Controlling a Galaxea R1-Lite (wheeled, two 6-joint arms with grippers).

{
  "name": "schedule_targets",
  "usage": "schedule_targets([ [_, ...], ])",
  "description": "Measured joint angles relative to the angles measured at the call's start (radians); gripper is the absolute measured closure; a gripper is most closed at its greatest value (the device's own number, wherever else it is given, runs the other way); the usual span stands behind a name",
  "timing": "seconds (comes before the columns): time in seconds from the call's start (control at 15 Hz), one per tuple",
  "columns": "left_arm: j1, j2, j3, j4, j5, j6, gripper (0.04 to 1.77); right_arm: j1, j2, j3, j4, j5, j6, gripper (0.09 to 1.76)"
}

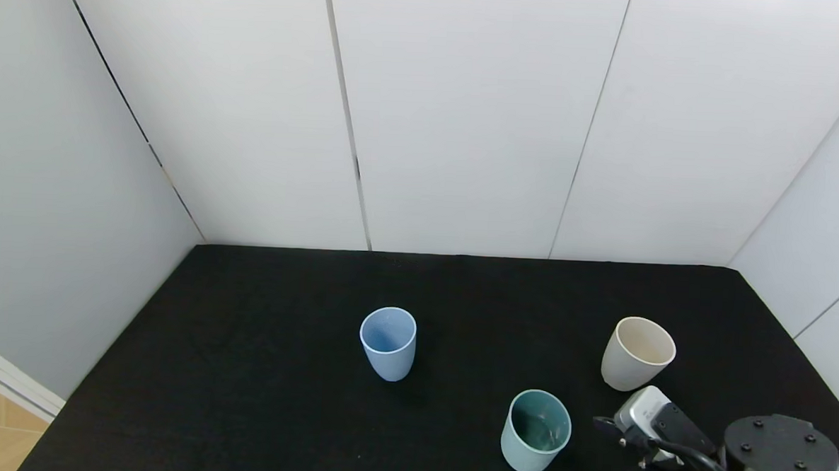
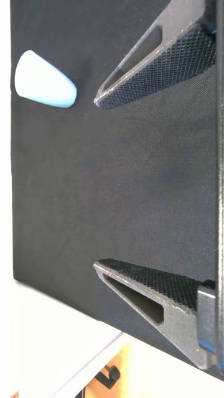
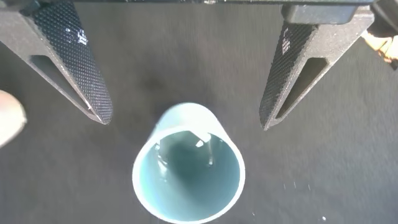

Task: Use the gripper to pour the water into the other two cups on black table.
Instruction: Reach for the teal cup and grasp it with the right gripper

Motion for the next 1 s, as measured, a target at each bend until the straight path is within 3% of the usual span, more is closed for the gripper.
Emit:
schedule_targets([
  [0.2,0.0,0.0,0.0,0.0,0.0,0.0,0.09,0.017,0.093,0.056,-0.164,0.001,0.001,0.14],
  [0.53,0.0,0.0,0.0,0.0,0.0,0.0,0.09,0.029,0.176,0.069,-0.21,-0.001,0.001,0.14],
  [0.8,0.0,0.0,0.0,0.0,0.0,0.0,0.09,0.029,0.252,0.061,-0.348,-0.005,0.001,0.14],
  [1.0,0.0,0.0,0.0,0.0,0.0,0.0,0.09,0.028,0.313,0.038,-0.37,-0.009,0.0,0.14],
])
